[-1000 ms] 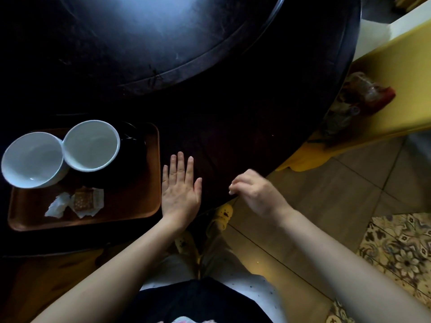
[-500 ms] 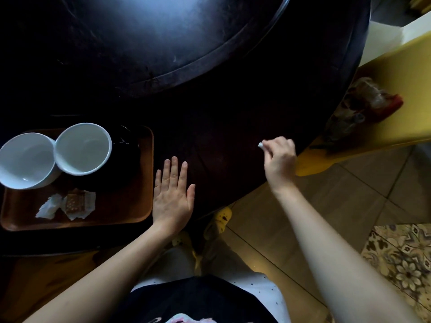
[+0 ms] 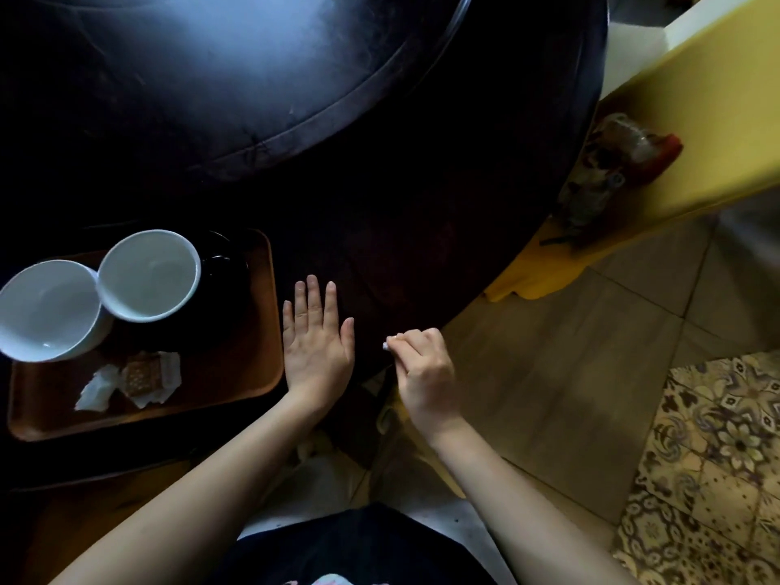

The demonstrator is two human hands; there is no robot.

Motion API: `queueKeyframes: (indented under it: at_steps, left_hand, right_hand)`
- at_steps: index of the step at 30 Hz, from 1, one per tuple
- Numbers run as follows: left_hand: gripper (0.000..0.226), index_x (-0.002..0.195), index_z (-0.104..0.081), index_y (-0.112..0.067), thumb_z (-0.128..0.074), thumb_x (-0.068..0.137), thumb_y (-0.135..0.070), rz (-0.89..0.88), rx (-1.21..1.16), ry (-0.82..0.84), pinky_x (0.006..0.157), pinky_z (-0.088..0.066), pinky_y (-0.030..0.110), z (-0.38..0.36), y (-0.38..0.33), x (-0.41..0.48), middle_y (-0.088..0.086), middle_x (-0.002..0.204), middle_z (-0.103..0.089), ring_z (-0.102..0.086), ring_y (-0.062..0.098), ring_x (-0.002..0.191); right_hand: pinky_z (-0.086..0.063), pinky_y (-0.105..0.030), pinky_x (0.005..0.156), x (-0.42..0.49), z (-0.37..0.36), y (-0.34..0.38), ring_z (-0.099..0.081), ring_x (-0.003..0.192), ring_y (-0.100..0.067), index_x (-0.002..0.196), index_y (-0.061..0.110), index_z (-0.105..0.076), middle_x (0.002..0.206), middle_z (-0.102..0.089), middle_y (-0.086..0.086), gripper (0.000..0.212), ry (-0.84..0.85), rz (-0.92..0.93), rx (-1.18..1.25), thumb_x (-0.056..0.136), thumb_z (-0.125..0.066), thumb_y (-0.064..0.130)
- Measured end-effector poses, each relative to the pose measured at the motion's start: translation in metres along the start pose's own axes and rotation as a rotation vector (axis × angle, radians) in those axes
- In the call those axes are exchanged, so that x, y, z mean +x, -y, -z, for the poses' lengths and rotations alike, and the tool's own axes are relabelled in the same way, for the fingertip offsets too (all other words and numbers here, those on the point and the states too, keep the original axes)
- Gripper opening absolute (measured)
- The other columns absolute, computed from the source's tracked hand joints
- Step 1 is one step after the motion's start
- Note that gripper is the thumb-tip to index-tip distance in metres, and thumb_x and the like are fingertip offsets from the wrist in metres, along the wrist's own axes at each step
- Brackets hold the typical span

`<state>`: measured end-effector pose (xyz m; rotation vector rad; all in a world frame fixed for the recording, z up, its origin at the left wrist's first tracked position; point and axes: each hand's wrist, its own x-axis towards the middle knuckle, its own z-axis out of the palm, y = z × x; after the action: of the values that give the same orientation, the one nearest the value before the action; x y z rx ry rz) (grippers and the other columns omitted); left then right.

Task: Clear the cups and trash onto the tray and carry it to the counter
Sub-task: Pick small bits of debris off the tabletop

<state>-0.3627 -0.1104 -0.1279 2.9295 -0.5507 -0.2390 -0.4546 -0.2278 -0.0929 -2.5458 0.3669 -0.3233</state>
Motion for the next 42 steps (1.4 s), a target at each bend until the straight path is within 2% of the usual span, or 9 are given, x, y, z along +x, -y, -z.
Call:
queueKeyframes:
  at_steps: [8, 13, 16, 22, 27, 32, 36, 40, 42]
  left_hand:
    - [0.058, 0.139, 0.014, -0.018, -0.015, 0.095, -0.041, -0.030, -0.021, -0.003, 0.114, 0.016, 0.036, -0.002, 0.002, 0.000, 0.010, 0.155, 0.016, 0.019, 0.019, 0.141]
    - [0.061, 0.146, 0.006, -0.015, -0.019, 0.096, -0.040, -0.043, -0.066, 0.039, 0.113, 0.016, 0.036, 0.005, 0.003, 0.001, 0.011, 0.156, 0.014, 0.018, 0.021, 0.143]
    - [0.062, 0.147, 0.002, -0.014, -0.024, 0.096, -0.040, -0.064, -0.121, 0.076, 0.113, 0.015, 0.036, 0.008, 0.005, 0.003, 0.012, 0.156, 0.014, 0.018, 0.022, 0.143]
    - [0.062, 0.146, 0.005, -0.013, -0.020, 0.096, -0.040, -0.080, -0.065, 0.050, 0.115, 0.013, 0.040, 0.004, 0.006, 0.001, 0.015, 0.155, 0.015, 0.018, 0.026, 0.143]
    - [0.061, 0.145, 0.011, -0.012, -0.014, 0.097, -0.040, -0.079, -0.018, 0.054, 0.114, 0.014, 0.042, 0.000, 0.005, 0.001, 0.017, 0.154, 0.018, 0.020, 0.028, 0.142]
    - [0.061, 0.145, 0.011, -0.012, -0.015, 0.097, -0.039, -0.078, -0.002, 0.073, 0.113, 0.016, 0.041, 0.003, 0.004, 0.001, 0.017, 0.154, 0.018, 0.021, 0.029, 0.142]
    - [0.062, 0.146, 0.006, -0.013, -0.021, 0.097, -0.039, -0.067, -0.050, 0.105, 0.112, 0.016, 0.039, 0.011, 0.003, 0.003, 0.015, 0.155, 0.016, 0.020, 0.027, 0.142]
    - [0.062, 0.146, -0.004, -0.009, -0.031, 0.096, -0.033, -0.143, -0.055, 0.141, 0.117, 0.003, 0.038, 0.027, 0.005, -0.002, 0.015, 0.157, 0.005, 0.009, 0.027, 0.144]
    - [0.057, 0.145, -0.018, -0.008, -0.037, 0.094, -0.028, -0.222, -0.106, 0.169, 0.117, -0.009, 0.037, 0.038, 0.010, -0.011, 0.015, 0.157, -0.007, -0.002, 0.027, 0.145]
  right_hand:
    - [-0.055, -0.035, 0.066, -0.034, -0.006, 0.008, -0.059, 0.075, -0.026, 0.087, 0.003, -0.071, 0.079, -0.067, -0.009, 0.010, 0.046, -0.021, 0.013, 0.078, -0.068, 0.000]
    - [-0.045, -0.021, 0.067, -0.038, -0.008, 0.003, -0.062, 0.074, -0.026, 0.082, 0.004, -0.072, 0.078, -0.068, -0.011, 0.014, -0.175, -0.303, 0.127, 0.071, -0.074, -0.003]
    - [-0.045, -0.021, 0.070, -0.021, -0.005, 0.004, -0.062, 0.079, -0.023, 0.086, 0.005, -0.071, 0.083, -0.068, -0.011, 0.015, -0.220, -0.271, 0.103, 0.073, -0.072, -0.002]
    - [-0.052, -0.030, 0.079, 0.032, -0.002, 0.002, -0.059, 0.091, -0.026, 0.093, 0.000, -0.069, 0.093, -0.067, -0.015, 0.012, -0.109, -0.152, -0.033, 0.082, -0.065, 0.002]
    - [-0.053, -0.030, 0.076, 0.007, 0.001, 0.003, -0.059, 0.085, -0.025, 0.093, 0.000, -0.069, 0.087, -0.066, -0.012, 0.013, -0.054, -0.059, -0.105, 0.081, -0.065, -0.002]
    - [-0.052, -0.032, 0.074, -0.030, -0.002, 0.007, -0.059, 0.084, -0.028, 0.086, 0.001, -0.071, 0.085, -0.067, -0.013, 0.011, 0.013, -0.191, -0.086, 0.077, -0.066, -0.004]
    - [-0.043, -0.022, 0.071, -0.033, 0.001, 0.013, -0.060, 0.082, -0.026, 0.089, 0.001, -0.071, 0.085, -0.067, -0.014, 0.011, -0.098, -0.314, 0.027, 0.078, -0.068, 0.000]
    - [-0.043, -0.021, 0.072, -0.015, 0.002, 0.028, -0.060, 0.085, -0.023, 0.093, 0.004, -0.070, 0.092, -0.066, -0.012, 0.013, -0.126, -0.348, 0.109, 0.081, -0.067, 0.002]
    - [-0.042, -0.018, 0.074, -0.006, -0.002, 0.039, -0.059, 0.087, -0.017, 0.097, 0.006, -0.069, 0.097, -0.066, -0.011, 0.015, -0.111, -0.346, 0.137, 0.082, -0.066, 0.004]
